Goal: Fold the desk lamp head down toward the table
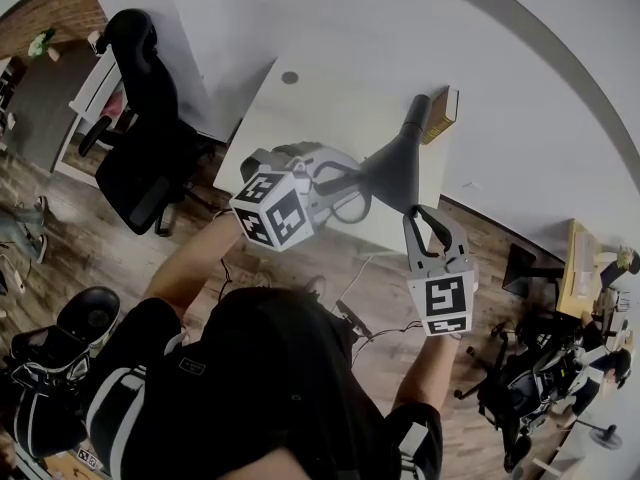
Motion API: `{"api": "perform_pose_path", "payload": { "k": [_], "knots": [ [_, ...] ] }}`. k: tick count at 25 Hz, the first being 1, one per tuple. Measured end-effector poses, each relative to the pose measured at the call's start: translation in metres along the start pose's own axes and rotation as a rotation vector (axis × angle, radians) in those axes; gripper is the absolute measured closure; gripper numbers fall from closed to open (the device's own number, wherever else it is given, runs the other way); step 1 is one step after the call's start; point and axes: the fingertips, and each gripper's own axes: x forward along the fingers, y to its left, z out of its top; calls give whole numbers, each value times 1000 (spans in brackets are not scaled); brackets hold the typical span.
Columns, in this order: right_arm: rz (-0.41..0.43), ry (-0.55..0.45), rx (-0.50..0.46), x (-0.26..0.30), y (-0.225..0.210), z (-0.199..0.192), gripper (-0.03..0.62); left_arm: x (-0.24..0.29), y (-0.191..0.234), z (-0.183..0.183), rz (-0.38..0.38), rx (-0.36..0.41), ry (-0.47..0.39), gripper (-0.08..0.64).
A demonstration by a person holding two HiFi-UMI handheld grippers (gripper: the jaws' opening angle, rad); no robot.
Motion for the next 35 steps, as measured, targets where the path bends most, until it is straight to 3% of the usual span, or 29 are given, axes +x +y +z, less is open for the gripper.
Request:
{"api": "perform_pose_path", "payload": {
  "k": [7, 19, 35],
  "knots": [
    [57, 33, -7, 9, 15, -20, 497, 8, -17, -16, -74, 65, 74, 492],
    [110, 127, -90, 32, 39, -61, 471, 25, -44, -56, -143, 122, 131, 473],
    [120, 140, -126, 58, 54, -98, 451, 49, -62, -94, -164, 172, 172, 457]
  ]
}}
